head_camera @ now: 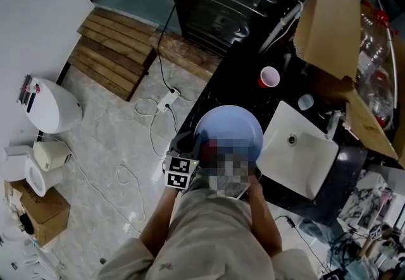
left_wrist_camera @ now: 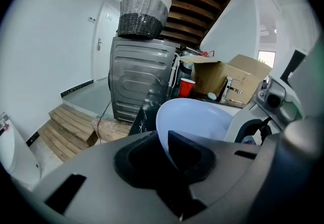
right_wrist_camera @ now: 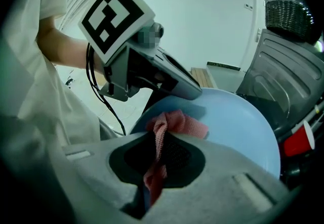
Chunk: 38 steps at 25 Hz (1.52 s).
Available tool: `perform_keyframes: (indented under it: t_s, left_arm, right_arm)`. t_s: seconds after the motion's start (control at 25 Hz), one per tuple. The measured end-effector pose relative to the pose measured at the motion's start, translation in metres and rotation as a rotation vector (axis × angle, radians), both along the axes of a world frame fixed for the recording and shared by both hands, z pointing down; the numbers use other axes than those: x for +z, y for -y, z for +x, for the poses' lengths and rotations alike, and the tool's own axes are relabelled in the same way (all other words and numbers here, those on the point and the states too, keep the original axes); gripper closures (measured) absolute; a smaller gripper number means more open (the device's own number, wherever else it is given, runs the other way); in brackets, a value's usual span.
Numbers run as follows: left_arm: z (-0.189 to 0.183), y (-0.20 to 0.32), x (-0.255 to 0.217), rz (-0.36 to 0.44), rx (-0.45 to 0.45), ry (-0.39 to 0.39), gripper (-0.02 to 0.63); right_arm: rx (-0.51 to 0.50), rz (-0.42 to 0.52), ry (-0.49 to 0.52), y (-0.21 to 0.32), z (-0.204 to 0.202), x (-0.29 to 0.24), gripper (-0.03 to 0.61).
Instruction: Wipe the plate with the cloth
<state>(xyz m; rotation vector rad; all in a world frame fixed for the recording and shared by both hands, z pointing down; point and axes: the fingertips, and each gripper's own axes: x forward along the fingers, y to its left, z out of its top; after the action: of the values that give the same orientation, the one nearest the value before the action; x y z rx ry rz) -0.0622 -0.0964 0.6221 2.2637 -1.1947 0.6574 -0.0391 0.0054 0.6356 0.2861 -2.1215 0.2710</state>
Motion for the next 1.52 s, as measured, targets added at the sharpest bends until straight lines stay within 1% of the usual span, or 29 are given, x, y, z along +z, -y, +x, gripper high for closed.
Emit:
perform_keyframes:
  t_s: [0.12,0.36,0.56,0.64,1.04,1.32,1.52]
  left_arm:
    - [-0.001,0.0,-0.003,0.013,0.011,0.024,0.546]
    - [-0.001,0.002,-0.002,0.016,0.015,0.03,0.546]
    - [0.0,0.001,-0.002,0.016,0.018,0.033,0.545]
    - [-0.001,0.001,-0.002,0.016,0.018,0.034,0.546]
    - [-0.002,0.001,-0.002,0.018,0.021,0.038,0.546]
    - [-0.002,-0.002,0.0,0.004,0.022,0.037,0.545]
    - [-0.001,0.001,-0.002,0.017,0.03,0.043,0.545]
  right_arm:
    - [-0.011,-0.019,-0.021,-0.005,0.004,0.0,0.554]
    - [-0.036,-0.052,-0.072,-0.013,0.016,0.003,0.554]
    - [-0.063,-0.075,-0.163,-0.021,0.032,0.005,0.554]
    - [-0.064,-0.083,-0.184,-0.023,0.037,0.005,0.555]
    - [-0.017,-0.136,-0.204,-0.027,0.051,0.002,0.554]
    - [0.04,-0.157,-0.288,-0.025,0.073,0.007,0.554]
    - [0.085,-0.151,-0.334,-0.021,0.086,0.008,0.554]
